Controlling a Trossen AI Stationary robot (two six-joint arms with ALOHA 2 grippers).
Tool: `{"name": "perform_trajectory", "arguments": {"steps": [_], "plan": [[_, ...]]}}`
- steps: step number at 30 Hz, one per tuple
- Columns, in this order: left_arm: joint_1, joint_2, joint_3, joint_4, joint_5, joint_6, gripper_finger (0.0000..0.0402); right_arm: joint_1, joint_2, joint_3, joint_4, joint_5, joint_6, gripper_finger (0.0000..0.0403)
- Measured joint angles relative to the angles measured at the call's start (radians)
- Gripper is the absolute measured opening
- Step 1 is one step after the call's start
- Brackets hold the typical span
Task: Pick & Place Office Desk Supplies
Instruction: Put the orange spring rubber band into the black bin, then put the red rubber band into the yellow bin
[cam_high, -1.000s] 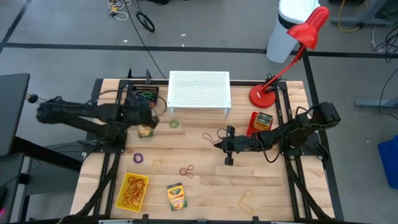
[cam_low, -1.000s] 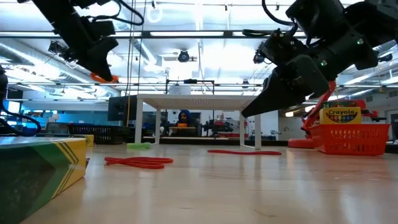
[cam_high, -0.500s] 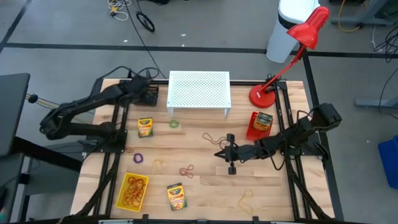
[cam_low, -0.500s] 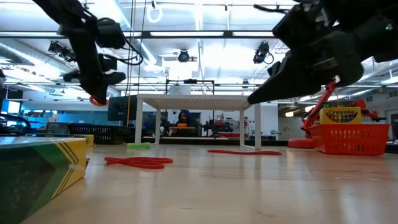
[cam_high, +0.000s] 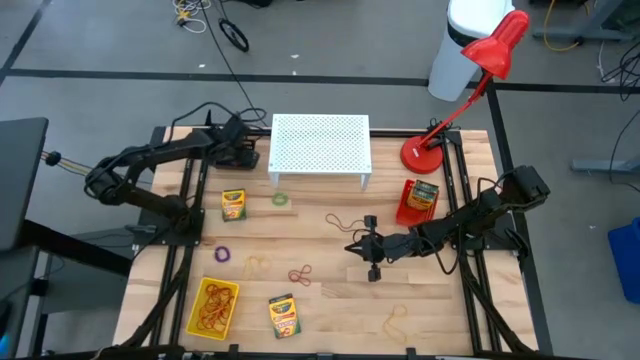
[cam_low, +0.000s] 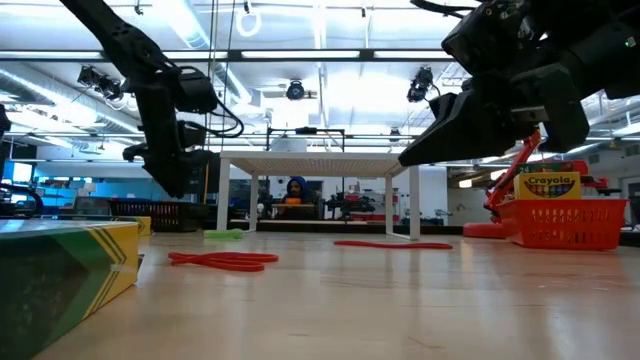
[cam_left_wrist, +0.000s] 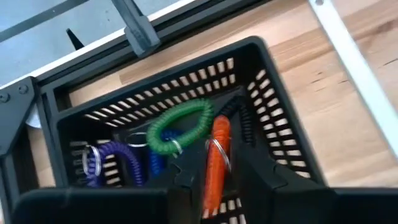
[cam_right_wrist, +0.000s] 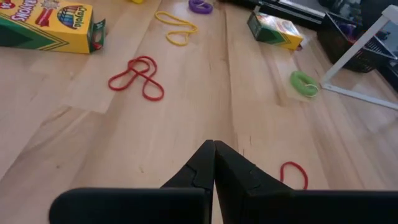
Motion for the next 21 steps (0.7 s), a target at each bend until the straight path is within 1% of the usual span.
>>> {"name": "perform_trajectory", "arguments": {"steps": [7, 10, 12, 15, 19, 21], "plan": [[0.043, -0.006, 0.000, 0.001, 0.086, 0.123, 0.0140, -0.005, 0.000, 0.000, 0.041, 0.009, -0.046, 0.0017], [0.031, -0.010, 0.000, -0.004, 0.052, 0.177, 0.0164, -0.016, 0.000, 0.000, 0.103, 0.032, -0.047, 0.0017], [0.005, -0.029, 0.000, 0.000, 0.022, 0.197, 0.0167, -0.023, 0.000, 0.000, 0.143, 0.050, -0.046, 0.0017], [-0.065, -0.078, 0.000, 0.029, 0.010, 0.211, 0.0147, -0.041, 0.000, 0.000, 0.193, 0.068, -0.028, 0.0017], [-0.178, -0.173, -0.007, 0.065, 0.012, 0.229, 0.0094, -0.062, 0.000, 0.000, 0.240, 0.073, 0.096, 0.0017], [-0.229, -0.237, -0.047, 0.125, 0.014, 0.240, 0.0067, -0.071, 0.000, 0.000, 0.250, 0.098, 0.140, 0.0017]]}}
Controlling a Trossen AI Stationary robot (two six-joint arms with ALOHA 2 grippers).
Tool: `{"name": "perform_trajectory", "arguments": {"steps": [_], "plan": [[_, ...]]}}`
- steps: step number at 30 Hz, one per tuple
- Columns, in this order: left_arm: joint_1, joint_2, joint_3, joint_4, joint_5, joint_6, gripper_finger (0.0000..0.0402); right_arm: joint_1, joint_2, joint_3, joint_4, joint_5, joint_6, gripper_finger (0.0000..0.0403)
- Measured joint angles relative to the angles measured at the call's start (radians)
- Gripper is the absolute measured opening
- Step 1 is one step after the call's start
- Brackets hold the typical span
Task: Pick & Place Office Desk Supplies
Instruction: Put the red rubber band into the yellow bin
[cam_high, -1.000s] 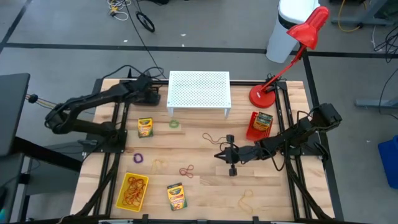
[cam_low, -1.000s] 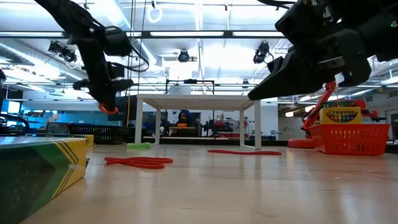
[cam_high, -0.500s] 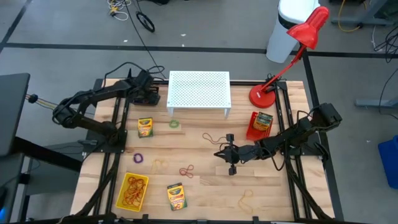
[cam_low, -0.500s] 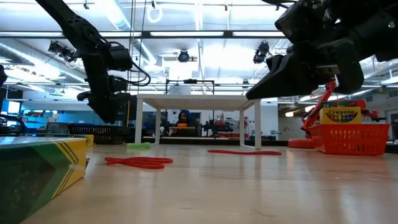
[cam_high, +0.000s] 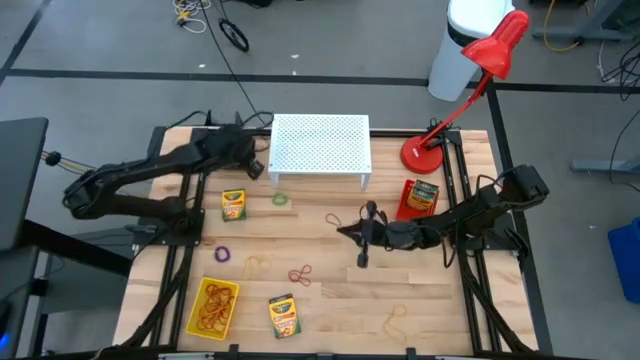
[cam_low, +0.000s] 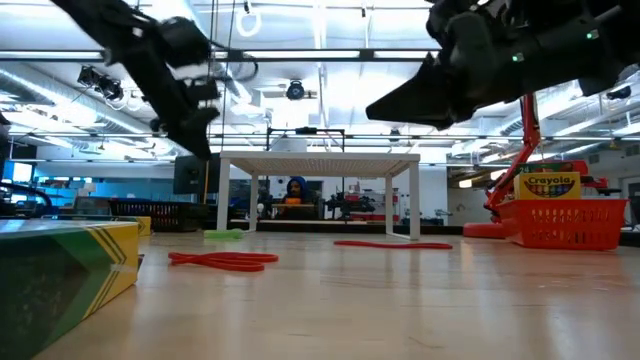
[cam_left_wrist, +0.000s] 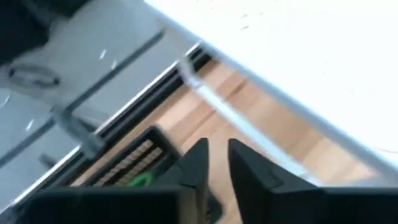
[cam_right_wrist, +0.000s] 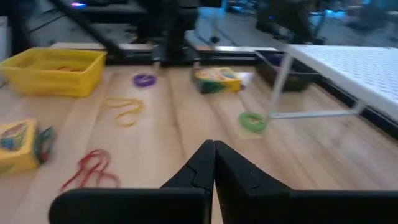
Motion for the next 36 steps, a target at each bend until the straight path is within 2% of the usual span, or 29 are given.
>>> {"name": "perform_trajectory", "arguments": {"steps": [5, 9, 11, 13, 16, 18, 21, 24, 31, 36], "plan": [[-0.089, -0.201, -0.178, 0.155, 0.036, -0.016, 0.0013, -0.001, 0.000, 0.000, 0.036, 0.079, 0.051, 0.0017], [-0.148, -0.362, -0.348, 0.384, 0.193, 0.008, 0.0007, -0.001, 0.000, 0.017, 0.011, 0.150, 0.069, 0.0017], [-0.172, -0.422, -0.421, 0.485, 0.311, 0.063, 0.0010, -0.003, 0.000, 0.064, -0.100, 0.165, 0.117, 0.0017], [-0.187, -0.471, -0.476, 0.574, 0.439, 0.117, 0.0011, -0.011, 0.000, 0.128, -0.289, 0.164, 0.180, 0.0017], [-0.209, -0.510, -0.552, 0.738, 0.620, 0.113, 0.0011, -0.024, 0.001, 0.243, -0.594, 0.136, 0.322, 0.0017], [-0.222, -0.511, -0.583, 0.806, 0.684, 0.079, 0.0011, -0.030, 0.004, 0.302, -0.770, 0.112, 0.396, 0.0017], [-0.238, -0.497, -0.592, 0.837, 0.678, -0.030, 0.0015, -0.030, 0.029, 0.361, -0.911, 0.080, 0.420, 0.0034], [-0.251, -0.458, -0.589, 0.834, 0.662, -0.077, 0.0017, -0.030, 0.081, 0.385, -0.941, 0.011, 0.414, 0.0074], [-0.357, -0.369, -0.592, 0.878, 0.665, -0.044, 0.0005, -0.076, 0.199, 0.443, -1.055, -0.105, 0.360, 0.0184], [-0.425, -0.307, -0.592, 0.941, 0.591, -0.029, 0.0018, -0.140, 0.236, 0.470, -1.110, -0.164, 0.300, 0.0209]]}}
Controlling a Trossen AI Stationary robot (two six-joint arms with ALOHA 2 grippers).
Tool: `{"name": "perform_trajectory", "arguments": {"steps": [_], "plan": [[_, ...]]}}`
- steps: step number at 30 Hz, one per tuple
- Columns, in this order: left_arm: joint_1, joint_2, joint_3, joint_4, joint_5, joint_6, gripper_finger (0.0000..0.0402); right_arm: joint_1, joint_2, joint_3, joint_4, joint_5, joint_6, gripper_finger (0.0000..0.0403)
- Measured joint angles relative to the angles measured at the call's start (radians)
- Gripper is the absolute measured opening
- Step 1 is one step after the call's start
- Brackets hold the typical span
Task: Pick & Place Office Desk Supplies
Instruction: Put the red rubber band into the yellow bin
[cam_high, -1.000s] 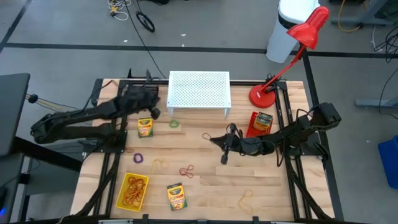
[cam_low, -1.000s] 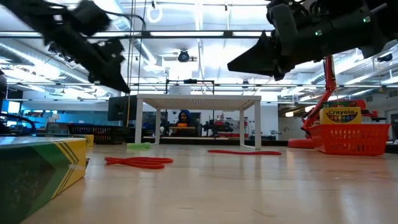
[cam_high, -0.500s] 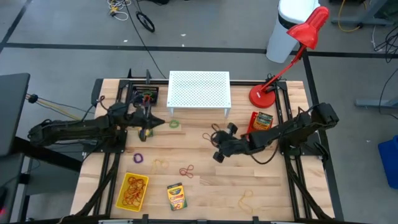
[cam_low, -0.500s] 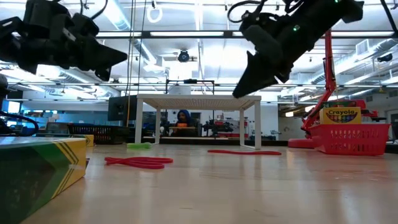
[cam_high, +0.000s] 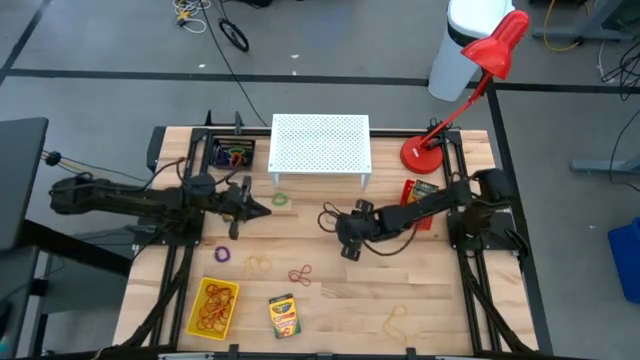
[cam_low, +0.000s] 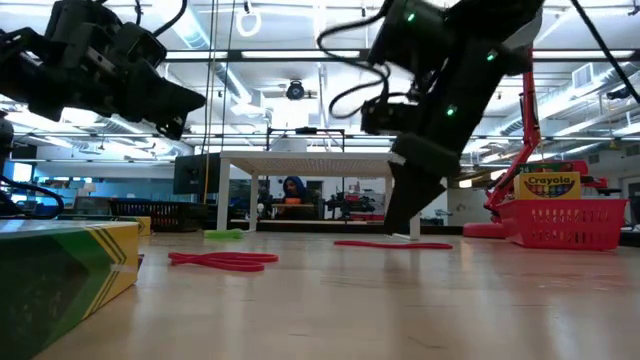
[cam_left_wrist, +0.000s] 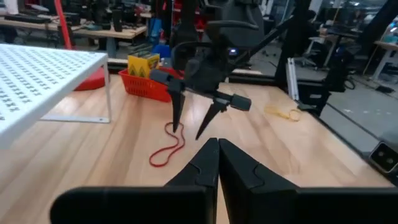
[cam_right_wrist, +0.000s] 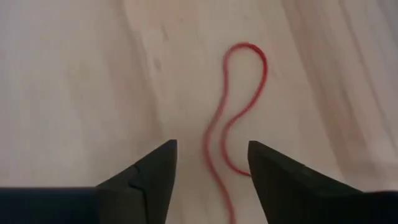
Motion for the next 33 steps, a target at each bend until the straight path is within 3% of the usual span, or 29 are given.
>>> {"name": "perform_trajectory", "arguments": {"steps": [10, 19, 24, 33], "plan": [[-0.034, 0.156, 0.000, 0.077, -0.071, -0.009, 0.0024, -0.065, 0.054, 0.009, 0.003, -0.079, -0.090, 0.0153], [-0.034, 0.295, 0.000, 0.174, -0.086, -0.016, 0.0065, -0.065, 0.060, 0.005, 0.100, -0.087, -0.168, 0.0009], [-0.040, 0.376, 0.016, 0.233, -0.089, -0.018, 0.0101, -0.063, 0.037, 0.005, 0.194, -0.108, -0.196, 0.0019], [-0.127, 0.607, 0.170, 0.238, -0.113, 0.059, 0.0171, -0.063, 0.024, 0.024, 0.306, -0.117, -0.267, 0.0004]]}}
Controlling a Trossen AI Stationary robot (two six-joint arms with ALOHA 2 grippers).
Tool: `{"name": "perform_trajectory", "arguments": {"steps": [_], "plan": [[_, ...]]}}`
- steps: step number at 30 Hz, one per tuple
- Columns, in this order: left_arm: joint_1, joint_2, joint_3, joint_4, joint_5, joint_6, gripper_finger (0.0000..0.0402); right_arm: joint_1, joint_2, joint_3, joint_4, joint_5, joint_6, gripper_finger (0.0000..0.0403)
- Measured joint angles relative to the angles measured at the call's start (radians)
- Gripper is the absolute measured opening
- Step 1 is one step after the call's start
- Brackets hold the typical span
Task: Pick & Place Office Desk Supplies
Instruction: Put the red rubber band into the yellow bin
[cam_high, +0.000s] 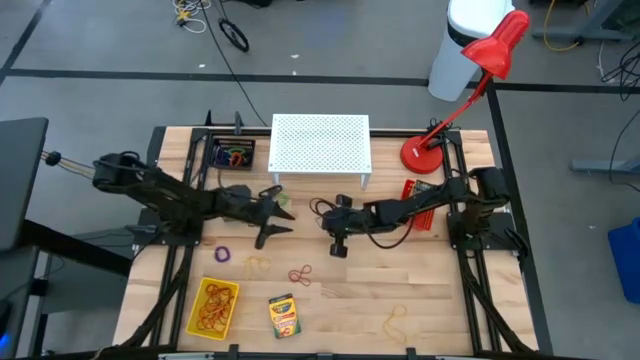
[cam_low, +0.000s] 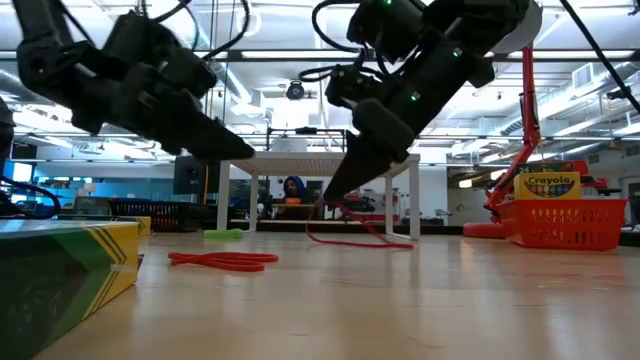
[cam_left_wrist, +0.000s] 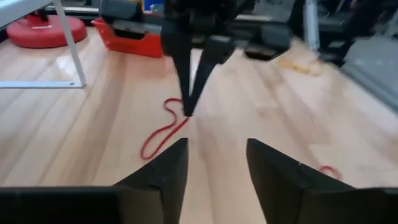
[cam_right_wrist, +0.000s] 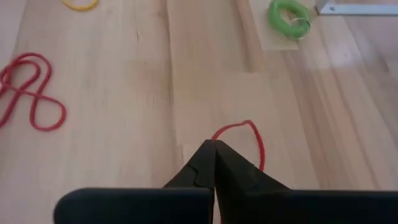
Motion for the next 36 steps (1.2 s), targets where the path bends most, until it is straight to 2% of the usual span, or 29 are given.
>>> {"name": "perform_trajectory", "arguments": {"steps": [3, 8, 12, 15, 21, 28, 32, 36], "plan": [[-0.022, 0.077, 0.043, -0.002, -0.066, 0.053, 0.0194, 0.000, 0.000, 0.003, 0.022, 0.000, -0.009, 0.0006], [-0.051, 0.201, 0.106, 0.005, -0.100, 0.123, 0.0216, 0.000, -0.002, 0.004, 0.070, 0.000, -0.015, 0.0003], [-0.076, 0.276, 0.157, 0.012, -0.259, 0.184, 0.0215, 0.000, -0.002, 0.004, 0.118, -0.009, -0.024, 0.0006], [-0.090, 0.312, 0.189, 0.015, -0.328, 0.209, 0.0204, 0.006, -0.002, 0.004, 0.155, -0.038, -0.033, 0.0005], [-0.098, 0.337, 0.206, 0.013, -0.326, 0.222, 0.0151, 0.034, -0.002, 0.004, 0.204, -0.049, -0.064, 0.0005], [-0.098, 0.328, 0.206, -0.001, -0.289, 0.240, 0.0019, 0.040, -0.002, 0.004, 0.201, -0.013, -0.067, 0.0004], [-0.098, 0.328, 0.205, -0.021, -0.269, 0.248, 0.0006, 0.041, -0.002, 0.004, 0.202, -0.004, -0.063, 0.0017], [-0.096, 0.323, 0.205, -0.033, -0.297, 0.251, 0.0005, 0.068, -0.023, 0.004, 0.212, 0.090, -0.041, 0.0057]]}}
